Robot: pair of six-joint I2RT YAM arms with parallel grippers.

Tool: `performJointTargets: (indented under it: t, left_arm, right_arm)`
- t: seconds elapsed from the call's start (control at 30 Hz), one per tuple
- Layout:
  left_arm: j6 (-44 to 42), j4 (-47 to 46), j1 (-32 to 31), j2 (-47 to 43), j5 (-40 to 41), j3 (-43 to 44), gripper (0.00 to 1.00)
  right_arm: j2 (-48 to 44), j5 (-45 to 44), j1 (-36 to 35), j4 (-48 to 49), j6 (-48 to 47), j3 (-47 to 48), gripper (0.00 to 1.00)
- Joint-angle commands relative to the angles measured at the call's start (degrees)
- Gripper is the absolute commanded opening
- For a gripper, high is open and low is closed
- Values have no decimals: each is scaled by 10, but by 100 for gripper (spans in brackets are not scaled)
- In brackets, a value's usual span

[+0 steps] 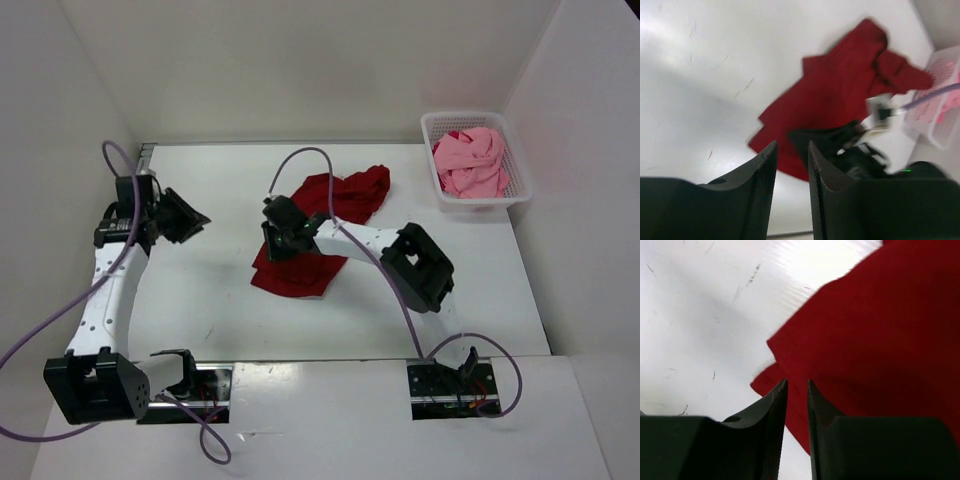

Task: Fold and stack the t-shirts
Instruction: Flatten out the tshirt

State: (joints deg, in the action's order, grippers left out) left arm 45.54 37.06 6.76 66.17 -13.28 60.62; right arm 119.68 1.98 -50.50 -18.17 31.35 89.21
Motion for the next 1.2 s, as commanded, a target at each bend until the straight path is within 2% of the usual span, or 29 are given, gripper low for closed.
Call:
performJointTargets:
  t: [0.0, 0.03, 0.2, 0.33, 0.67, 0.9, 1.0, 1.03, 1.17]
  left_arm:
    - [24, 12, 8, 6, 14, 72, 38]
    - [31, 7, 13, 13, 14, 91, 38]
    - [61, -45, 40, 40, -100, 82, 39]
    - [68, -53, 46, 34, -100, 65, 39]
    - [68, -59, 62, 29, -105, 50, 41]
    - [68, -69, 68, 12, -92, 7, 42]
    - [45, -55, 74, 6, -47, -4, 43]
    - [34, -47, 79, 6, -36, -4, 44]
    - [21, -33, 92, 1, 17, -11, 48]
  right_arm:
    - [32, -19, -20, 22, -18, 60, 28]
    - [42, -28, -28, 16, -24, 81, 31]
    - [92, -61, -47, -20, -59, 150, 32]
    - [135, -94, -60, -54, -77, 204, 33]
    - [172, -154, -82, -95, -101, 225, 37]
    - [188, -188, -101, -106, -106, 230, 39]
    - [199, -200, -106, -112, -99, 230, 32]
    - [199, -207, -106, -112, -99, 230, 24]
    - [183, -230, -106, -104, -75, 210, 9]
